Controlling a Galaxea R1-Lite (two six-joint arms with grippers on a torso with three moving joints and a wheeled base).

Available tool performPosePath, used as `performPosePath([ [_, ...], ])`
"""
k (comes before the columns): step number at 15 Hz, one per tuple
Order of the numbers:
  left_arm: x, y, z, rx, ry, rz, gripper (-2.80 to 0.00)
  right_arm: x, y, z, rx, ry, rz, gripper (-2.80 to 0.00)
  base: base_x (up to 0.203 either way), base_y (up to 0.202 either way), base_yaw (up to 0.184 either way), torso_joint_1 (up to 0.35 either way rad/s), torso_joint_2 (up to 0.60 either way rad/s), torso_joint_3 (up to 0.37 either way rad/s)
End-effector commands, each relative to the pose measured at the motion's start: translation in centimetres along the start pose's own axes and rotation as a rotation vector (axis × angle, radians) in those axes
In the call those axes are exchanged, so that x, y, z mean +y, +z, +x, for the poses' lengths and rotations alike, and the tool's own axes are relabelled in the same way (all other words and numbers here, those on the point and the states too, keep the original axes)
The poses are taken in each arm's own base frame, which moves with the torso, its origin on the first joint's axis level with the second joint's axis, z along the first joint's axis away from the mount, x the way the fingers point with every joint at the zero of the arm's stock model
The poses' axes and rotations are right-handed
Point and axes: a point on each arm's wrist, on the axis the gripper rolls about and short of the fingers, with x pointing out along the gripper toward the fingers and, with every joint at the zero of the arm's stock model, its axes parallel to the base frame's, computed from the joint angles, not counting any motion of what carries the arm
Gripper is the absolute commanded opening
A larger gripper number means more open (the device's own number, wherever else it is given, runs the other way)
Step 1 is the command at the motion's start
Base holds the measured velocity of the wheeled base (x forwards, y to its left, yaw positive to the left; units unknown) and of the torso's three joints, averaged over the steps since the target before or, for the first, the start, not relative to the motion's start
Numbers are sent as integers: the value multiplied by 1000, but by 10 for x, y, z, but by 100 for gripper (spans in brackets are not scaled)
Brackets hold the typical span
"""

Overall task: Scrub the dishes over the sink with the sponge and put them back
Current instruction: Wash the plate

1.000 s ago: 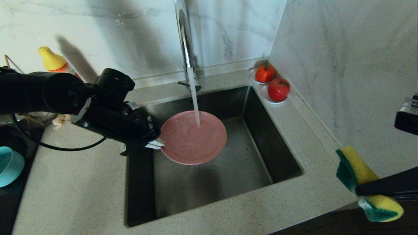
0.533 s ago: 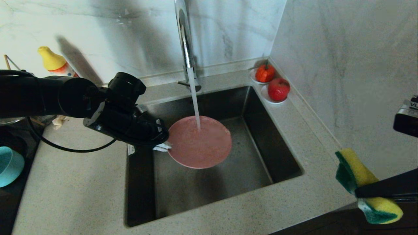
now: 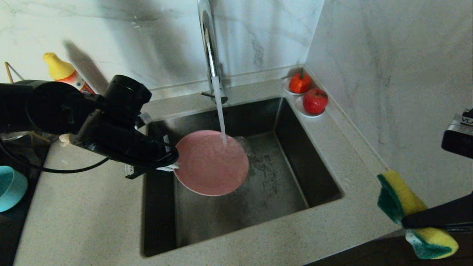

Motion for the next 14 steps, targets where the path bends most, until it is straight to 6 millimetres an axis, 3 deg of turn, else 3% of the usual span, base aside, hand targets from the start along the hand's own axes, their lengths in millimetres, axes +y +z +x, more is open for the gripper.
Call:
performPosePath([
  [1,-1,-5,-35,-91,0,38,-280,2,-1,3,30,10,-1,-280,0,0,0,0,0,0],
  [7,7,-16,-84,-327,236,333,-280,0,-7,5,54,14,-2,-280,0,0,0,0,0,0],
  [14,16,-29,-73,-639,372,592,-280,-6,-13,7,73,7,17,-280,0,0,0,0,0,0],
])
